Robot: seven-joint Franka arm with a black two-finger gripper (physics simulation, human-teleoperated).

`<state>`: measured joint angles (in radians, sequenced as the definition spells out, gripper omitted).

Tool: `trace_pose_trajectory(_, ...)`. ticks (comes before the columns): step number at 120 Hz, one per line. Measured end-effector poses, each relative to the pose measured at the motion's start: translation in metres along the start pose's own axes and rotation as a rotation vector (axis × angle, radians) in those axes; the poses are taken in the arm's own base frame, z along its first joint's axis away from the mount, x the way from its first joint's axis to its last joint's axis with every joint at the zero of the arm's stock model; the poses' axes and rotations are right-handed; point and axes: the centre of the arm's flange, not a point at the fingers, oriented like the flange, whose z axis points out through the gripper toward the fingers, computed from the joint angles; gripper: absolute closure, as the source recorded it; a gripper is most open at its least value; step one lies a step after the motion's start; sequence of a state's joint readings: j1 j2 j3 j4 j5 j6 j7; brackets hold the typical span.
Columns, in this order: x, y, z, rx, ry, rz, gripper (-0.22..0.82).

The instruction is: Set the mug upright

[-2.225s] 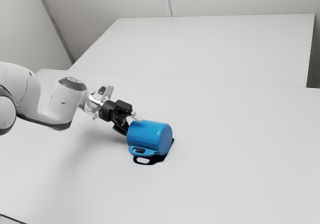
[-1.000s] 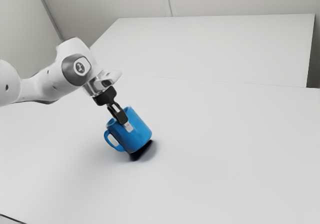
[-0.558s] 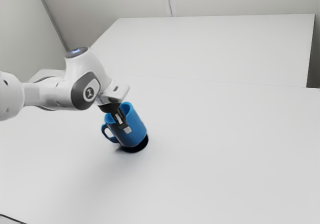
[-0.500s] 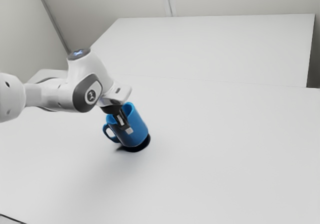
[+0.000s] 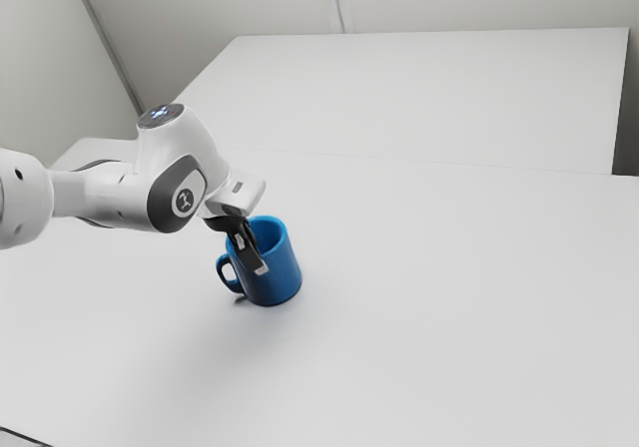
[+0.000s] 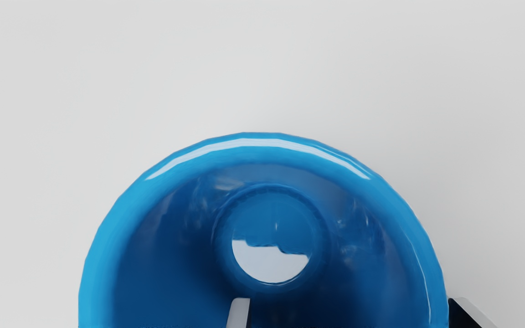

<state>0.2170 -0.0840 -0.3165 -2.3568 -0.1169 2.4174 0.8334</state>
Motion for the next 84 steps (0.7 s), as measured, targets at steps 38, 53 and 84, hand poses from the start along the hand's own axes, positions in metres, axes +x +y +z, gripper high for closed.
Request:
trace_pose_trajectory(38,0.014,0.000,-0.041,-0.025,-0.029,-0.049,0.03)
trace_pose_trajectory(53,0.029,-0.015,-0.076,-0.014,-0.031,-0.156,0.02)
trace_pose_trajectory(84,0.066,-0.048,-0.192,0.026,0.008,-0.375,0.01)
